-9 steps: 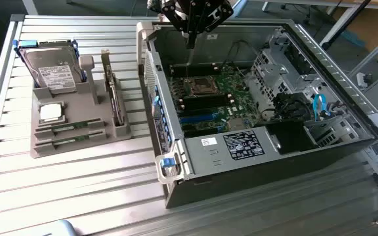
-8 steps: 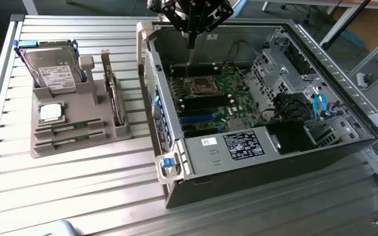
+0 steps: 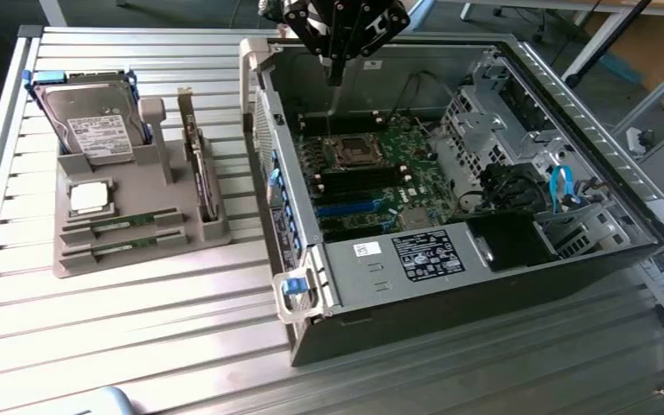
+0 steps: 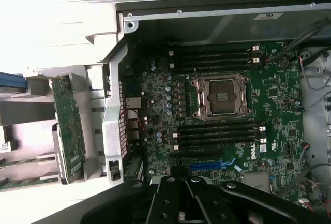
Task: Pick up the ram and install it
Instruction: 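Reach for the ram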
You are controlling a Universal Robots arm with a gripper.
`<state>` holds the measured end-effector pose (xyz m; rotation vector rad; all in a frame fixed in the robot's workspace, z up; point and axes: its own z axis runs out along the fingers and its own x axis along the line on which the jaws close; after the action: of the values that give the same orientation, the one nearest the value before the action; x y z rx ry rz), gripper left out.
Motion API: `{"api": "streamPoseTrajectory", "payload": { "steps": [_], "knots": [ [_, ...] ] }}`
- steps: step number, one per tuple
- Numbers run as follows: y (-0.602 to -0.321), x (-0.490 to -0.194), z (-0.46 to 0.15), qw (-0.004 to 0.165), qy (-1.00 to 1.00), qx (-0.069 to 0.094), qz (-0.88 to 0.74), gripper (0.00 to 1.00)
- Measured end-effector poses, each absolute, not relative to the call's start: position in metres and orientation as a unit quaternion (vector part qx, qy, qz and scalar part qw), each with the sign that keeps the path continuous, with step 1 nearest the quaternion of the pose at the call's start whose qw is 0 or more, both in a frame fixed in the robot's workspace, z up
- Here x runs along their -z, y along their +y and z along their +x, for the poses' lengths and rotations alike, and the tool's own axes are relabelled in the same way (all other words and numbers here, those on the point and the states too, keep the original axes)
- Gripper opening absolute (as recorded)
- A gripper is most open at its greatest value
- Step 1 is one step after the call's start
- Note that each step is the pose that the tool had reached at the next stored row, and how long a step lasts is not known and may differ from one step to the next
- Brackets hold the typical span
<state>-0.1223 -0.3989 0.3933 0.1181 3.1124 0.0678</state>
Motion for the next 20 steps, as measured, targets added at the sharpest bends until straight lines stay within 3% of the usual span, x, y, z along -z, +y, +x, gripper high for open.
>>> {"api": "streamPoseTrajectory", "payload": {
  "steps": [20],
  "knots": [
    [-0.399, -0.393, -0.15, 0.013, 0.999, -0.022, 0.038, 0.11]
  ]
}}
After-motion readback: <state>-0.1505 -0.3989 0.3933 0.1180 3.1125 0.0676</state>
